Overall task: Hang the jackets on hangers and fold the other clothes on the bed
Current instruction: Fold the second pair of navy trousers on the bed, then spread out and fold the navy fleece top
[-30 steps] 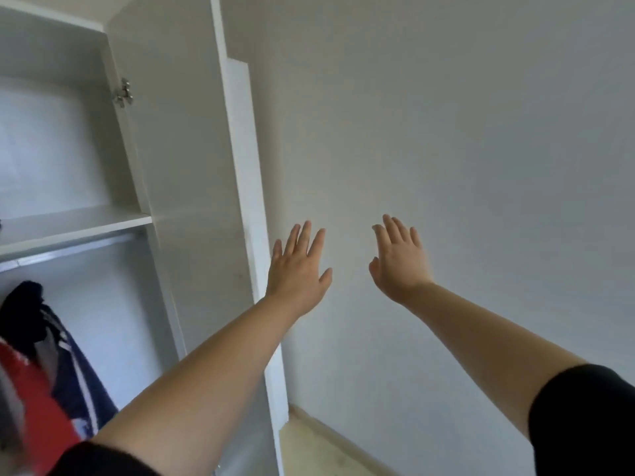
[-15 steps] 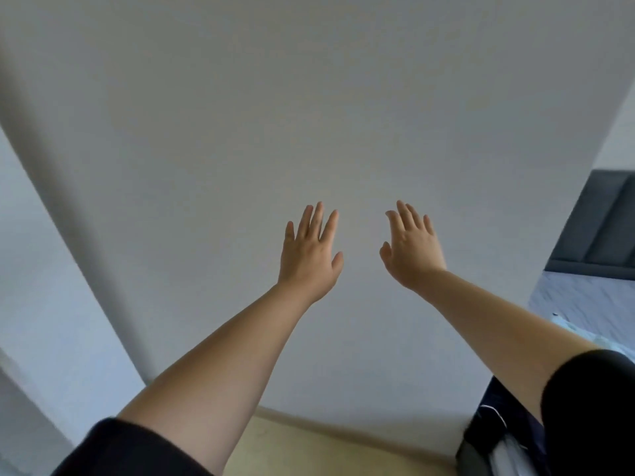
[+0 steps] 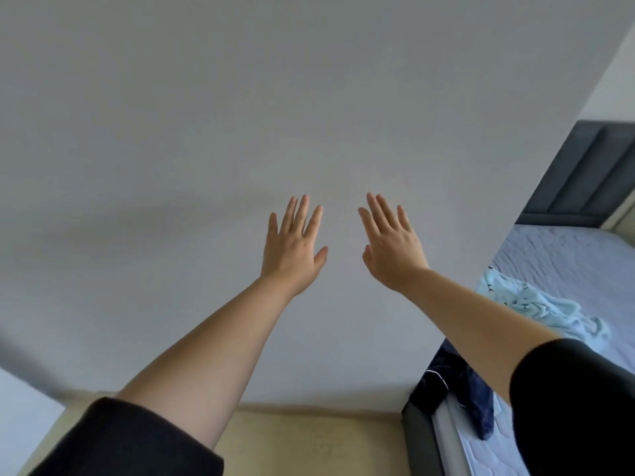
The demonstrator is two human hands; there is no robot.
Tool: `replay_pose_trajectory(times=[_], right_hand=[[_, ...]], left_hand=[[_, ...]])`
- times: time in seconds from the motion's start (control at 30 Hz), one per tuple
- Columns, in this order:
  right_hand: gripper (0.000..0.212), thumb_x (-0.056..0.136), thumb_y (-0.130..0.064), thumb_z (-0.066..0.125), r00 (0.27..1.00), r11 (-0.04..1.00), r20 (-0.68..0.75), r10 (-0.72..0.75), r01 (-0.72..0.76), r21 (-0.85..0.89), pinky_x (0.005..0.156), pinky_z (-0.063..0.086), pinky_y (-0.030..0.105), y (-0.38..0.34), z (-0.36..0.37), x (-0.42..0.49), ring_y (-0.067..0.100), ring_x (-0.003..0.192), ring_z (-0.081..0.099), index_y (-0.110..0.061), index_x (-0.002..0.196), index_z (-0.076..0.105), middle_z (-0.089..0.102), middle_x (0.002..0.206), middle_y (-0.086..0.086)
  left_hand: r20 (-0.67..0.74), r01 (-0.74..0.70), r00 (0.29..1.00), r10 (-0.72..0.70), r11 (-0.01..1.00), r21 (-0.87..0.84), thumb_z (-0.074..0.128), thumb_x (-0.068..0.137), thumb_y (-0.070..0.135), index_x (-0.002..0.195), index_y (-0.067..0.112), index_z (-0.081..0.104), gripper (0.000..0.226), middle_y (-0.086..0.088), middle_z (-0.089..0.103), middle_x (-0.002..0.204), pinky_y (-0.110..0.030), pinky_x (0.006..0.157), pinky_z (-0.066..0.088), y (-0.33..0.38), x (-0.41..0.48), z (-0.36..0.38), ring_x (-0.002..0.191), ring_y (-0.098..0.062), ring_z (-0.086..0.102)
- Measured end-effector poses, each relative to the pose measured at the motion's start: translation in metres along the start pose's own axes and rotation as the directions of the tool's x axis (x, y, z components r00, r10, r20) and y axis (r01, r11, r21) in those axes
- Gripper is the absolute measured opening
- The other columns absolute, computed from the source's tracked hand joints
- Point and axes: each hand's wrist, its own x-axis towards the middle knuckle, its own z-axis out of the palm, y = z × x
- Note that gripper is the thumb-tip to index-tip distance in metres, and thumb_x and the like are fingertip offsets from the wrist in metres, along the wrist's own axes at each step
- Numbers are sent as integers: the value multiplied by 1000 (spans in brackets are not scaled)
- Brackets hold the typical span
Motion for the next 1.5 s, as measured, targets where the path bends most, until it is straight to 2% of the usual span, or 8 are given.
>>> replay_pose_trajectory(times=[0.13, 0.27, 0.4, 0.63, 0.83, 1.2, 1.37, 1.5], right_hand=[[75, 85, -19, 51, 1000, 1000, 0, 7, -7, -25, 116, -7, 48, 18, 32, 4, 26, 147, -5, -5, 150, 18, 5, 159, 15], [77, 83, -16, 53, 996, 996, 11, -86, 86, -26, 116, -6, 49, 28, 76, 5, 25, 144, -12, -5, 150, 18, 0, 159, 14], [76, 76, -13, 56, 973, 973, -40, -229, 229, -3, 115, 4, 49, 33, 122, -1, 27, 145, -1, -2, 146, 30, 12, 157, 16], [74, 83, -14, 50, 925, 929, 85, -370, 367, 49, 114, -10, 47, 29, 209, -41, 27, 141, -24, -4, 150, 19, -17, 154, 13], [75, 85, -16, 46, 899, 907, 125, -420, 411, 87, 113, -16, 45, 6, 320, -89, 27, 139, -29, -5, 151, 13, -25, 152, 12], [75, 83, -15, 47, 933, 933, 50, -355, 352, 69, 113, -16, 44, 20, 511, -191, 25, 139, -31, -5, 150, 17, -18, 155, 12], [77, 84, -17, 45, 948, 950, 70, -309, 305, 69, 115, -13, 45, 97, 522, -241, 26, 144, -22, -8, 151, 9, -12, 159, 14], [76, 81, -10, 46, 966, 958, 66, -251, 238, 160, 117, -7, 45, 179, 508, -282, 26, 147, -10, -9, 150, 15, -3, 160, 12]], left_hand=[[-10, -2, 1000, 2, 1000, -4, 35, 96, 46, 153, 18, -1, 73, -7, -7, 160, -50, 116, 4, 15, 11, 36, 147, -25, -9], [13, 49, 999, -49, 999, 4, 42, 95, 42, 153, 16, 4, 73, -9, -4, 160, -50, 116, 4, 25, 12, 72, 148, -25, -5], [39, 157, 987, -157, 988, -6, 41, 96, 40, 153, 13, 9, 71, -12, 0, 160, -52, 115, 8, 41, -6, 117, 148, -27, -1], [106, 339, 936, -335, 941, -19, 42, 96, 39, 153, 15, 10, 70, -10, 3, 160, -52, 115, 10, 79, -64, 196, 148, -27, 1], [107, 392, 915, -390, 920, 3, 45, 94, 37, 153, 15, 12, 70, -11, 7, 160, -52, 115, 13, 92, -125, 293, 148, -28, 6], [120, 427, 897, -425, 904, 11, 38, 96, 40, 153, 20, 0, 71, -6, -4, 161, -51, 116, 6, 160, -204, 483, 148, -24, -4], [114, 469, 878, -466, 883, -3, 37, 98, 38, 152, 21, -8, 72, -5, -9, 160, -50, 116, 4, 261, -199, 494, 147, -24, -8], [115, 475, 875, -470, 879, -24, 35, 99, 36, 152, 21, -8, 70, -5, -10, 160, -50, 116, 4, 347, -187, 485, 147, -24, -8]])
